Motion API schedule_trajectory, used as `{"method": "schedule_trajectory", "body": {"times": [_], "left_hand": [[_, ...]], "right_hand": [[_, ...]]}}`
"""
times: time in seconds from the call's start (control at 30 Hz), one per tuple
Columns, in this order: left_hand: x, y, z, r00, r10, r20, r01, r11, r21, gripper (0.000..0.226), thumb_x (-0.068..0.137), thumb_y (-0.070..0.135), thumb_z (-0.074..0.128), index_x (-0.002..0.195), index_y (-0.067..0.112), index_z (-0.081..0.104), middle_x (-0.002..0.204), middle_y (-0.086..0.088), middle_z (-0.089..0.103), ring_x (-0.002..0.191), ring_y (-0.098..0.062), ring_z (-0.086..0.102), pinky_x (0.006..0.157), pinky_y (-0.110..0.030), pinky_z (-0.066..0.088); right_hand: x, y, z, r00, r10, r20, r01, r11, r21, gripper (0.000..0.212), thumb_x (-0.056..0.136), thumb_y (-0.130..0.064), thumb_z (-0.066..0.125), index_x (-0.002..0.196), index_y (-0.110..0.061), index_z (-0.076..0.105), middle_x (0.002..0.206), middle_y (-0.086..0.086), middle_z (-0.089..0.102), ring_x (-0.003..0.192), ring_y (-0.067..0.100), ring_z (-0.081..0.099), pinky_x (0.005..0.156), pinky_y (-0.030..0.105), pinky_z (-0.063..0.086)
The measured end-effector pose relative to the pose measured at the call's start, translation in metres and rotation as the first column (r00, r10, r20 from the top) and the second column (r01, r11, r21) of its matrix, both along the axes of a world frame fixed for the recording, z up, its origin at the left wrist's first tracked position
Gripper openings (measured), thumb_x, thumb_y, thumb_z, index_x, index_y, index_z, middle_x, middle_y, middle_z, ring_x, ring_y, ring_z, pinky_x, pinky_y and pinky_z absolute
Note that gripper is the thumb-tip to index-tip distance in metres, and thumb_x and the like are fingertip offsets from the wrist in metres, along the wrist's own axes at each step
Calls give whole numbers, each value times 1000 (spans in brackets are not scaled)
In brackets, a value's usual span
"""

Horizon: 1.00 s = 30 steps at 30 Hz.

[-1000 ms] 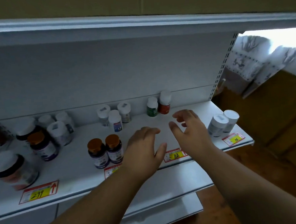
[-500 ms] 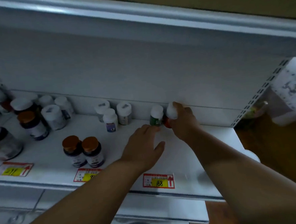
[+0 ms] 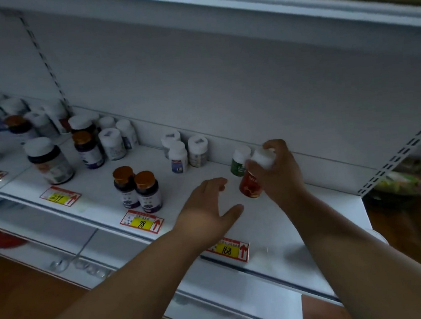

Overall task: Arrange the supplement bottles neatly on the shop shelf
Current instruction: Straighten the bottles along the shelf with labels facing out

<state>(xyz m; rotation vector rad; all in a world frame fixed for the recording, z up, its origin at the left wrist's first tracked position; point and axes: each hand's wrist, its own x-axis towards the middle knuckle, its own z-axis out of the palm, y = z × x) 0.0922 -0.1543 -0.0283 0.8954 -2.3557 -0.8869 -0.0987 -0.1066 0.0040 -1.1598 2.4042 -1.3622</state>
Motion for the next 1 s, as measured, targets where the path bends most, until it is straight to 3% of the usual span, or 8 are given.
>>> {"method": "schedule_trajectory", "body": {"times": [0.2, 0.33, 0.43, 0.5, 0.6, 0.73, 0.83, 1.0], "left_hand": [[68, 7, 17, 999, 31, -10, -28, 972, 232, 65, 69, 77, 54, 121, 39, 46, 102, 18, 60, 90, 4, 57, 73, -23, 48], [155, -5, 23, 982, 88, -166, -18, 922, 386, 46, 73, 66, 60, 111, 41, 58, 97, 19, 67, 87, 4, 62, 74, -15, 48], [239, -20, 20, 962, 178, -205, -52, 863, 502, 39, 77, 52, 65, 113, 36, 61, 103, 7, 69, 99, -17, 65, 92, -39, 51], [299, -32, 19, 959, 218, -180, -103, 861, 497, 37, 79, 46, 65, 114, 36, 60, 105, 3, 69, 100, -22, 65, 93, -46, 50], [376, -51, 24, 953, 270, -136, -176, 861, 477, 39, 78, 54, 64, 115, 44, 55, 105, 11, 68, 97, -10, 64, 88, -35, 54], [454, -92, 34, 938, 332, -101, -263, 871, 416, 44, 77, 58, 63, 115, 38, 53, 100, 15, 67, 87, 0, 62, 76, -24, 51], [482, -132, 31, 932, 353, -76, -305, 883, 357, 49, 76, 66, 61, 117, 42, 49, 102, 17, 64, 89, 3, 60, 78, -24, 51], [504, -222, 16, 918, 396, -25, -371, 879, 300, 55, 74, 74, 57, 120, 46, 45, 110, 18, 61, 99, 1, 57, 86, -33, 52]], "right_hand": [[98, -17, 43, 887, 392, 245, -354, 917, -184, 44, 60, -65, 70, 92, -40, 54, 92, -11, 63, 72, 0, 65, 55, 16, 50], [190, -45, 48, 793, 529, 302, -509, 848, -147, 42, 61, -72, 61, 95, -49, 53, 92, -15, 64, 77, 5, 68, 63, 28, 58], [268, -69, 39, 652, 654, 382, -623, 750, -221, 33, 68, -60, 62, 98, -47, 57, 92, -11, 67, 81, 7, 67, 67, 29, 55], [322, -88, 33, 599, 697, 394, -671, 705, -228, 33, 70, -56, 66, 100, -45, 58, 96, -8, 68, 88, 12, 67, 73, 34, 57], [392, -117, 29, 571, 729, 378, -692, 675, -255, 31, 72, -49, 70, 100, -38, 60, 99, -3, 68, 90, 17, 66, 80, 42, 57], [462, -158, 35, 553, 758, 345, -697, 648, -307, 18, 79, -39, 70, 95, -41, 62, 92, -8, 69, 83, 5, 65, 68, 22, 53], [489, -197, 35, 566, 764, 309, -716, 641, -276, 18, 81, -37, 70, 97, -41, 61, 91, -11, 70, 82, 6, 66, 72, 26, 56], [516, -287, 26, 595, 769, 234, -727, 639, -249, 21, 82, -36, 71, 100, -41, 60, 94, -17, 68, 83, 2, 65, 71, 19, 54]]}}
